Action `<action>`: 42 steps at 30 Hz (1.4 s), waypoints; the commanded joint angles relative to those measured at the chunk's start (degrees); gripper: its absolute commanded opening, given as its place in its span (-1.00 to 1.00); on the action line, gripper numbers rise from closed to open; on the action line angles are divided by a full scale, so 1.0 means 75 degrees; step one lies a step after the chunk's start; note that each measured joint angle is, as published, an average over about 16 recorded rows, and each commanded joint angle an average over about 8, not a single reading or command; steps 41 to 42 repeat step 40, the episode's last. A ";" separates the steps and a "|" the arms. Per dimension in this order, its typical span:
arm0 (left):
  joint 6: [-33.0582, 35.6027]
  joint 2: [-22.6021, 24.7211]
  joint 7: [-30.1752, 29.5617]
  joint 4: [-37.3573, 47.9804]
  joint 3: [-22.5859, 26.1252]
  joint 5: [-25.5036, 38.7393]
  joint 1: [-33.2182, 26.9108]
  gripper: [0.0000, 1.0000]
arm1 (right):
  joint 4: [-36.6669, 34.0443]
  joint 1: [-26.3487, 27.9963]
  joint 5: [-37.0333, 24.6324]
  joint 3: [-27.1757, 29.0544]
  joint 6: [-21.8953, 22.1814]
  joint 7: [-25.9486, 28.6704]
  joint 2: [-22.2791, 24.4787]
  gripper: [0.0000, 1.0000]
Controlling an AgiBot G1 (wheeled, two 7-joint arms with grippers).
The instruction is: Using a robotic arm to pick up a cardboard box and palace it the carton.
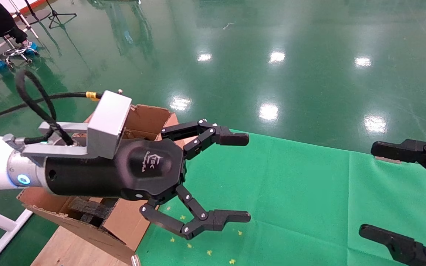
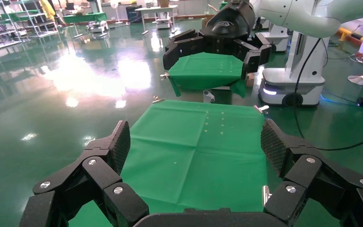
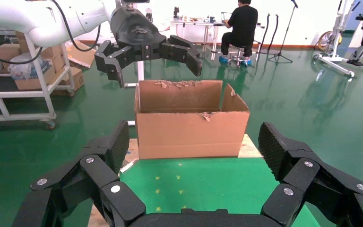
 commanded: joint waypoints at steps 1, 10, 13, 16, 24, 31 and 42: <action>0.0000 0.0000 0.0000 0.0000 0.0000 0.0000 0.0000 1.00 | 0.0000 0.0000 0.0000 0.0000 0.0000 0.0000 0.0000 1.00; 0.0000 0.0000 0.0000 0.0000 0.0000 0.0000 0.0000 1.00 | 0.0000 0.0000 0.0000 0.0000 0.0000 0.0000 0.0000 1.00; 0.0000 0.0000 0.0000 0.0000 0.0000 0.0000 0.0000 1.00 | 0.0000 0.0000 0.0000 0.0000 0.0000 0.0000 0.0000 1.00; 0.0000 0.0000 0.0000 0.0000 0.0000 0.0000 0.0000 1.00 | 0.0000 0.0000 0.0000 0.0000 0.0000 0.0000 0.0000 1.00; 0.0000 0.0000 0.0000 0.0000 0.0000 0.0000 0.0000 1.00 | 0.0000 0.0000 0.0000 0.0000 0.0000 0.0000 0.0000 1.00; 0.0000 0.0000 0.0000 0.0000 0.0000 -0.0001 0.0000 1.00 | 0.0000 0.0000 0.0000 0.0000 0.0000 0.0000 0.0000 1.00; 0.0000 0.0000 0.0000 0.0001 0.0000 -0.0002 0.0000 1.00 | 0.0000 0.0000 0.0000 0.0000 0.0000 0.0000 0.0000 1.00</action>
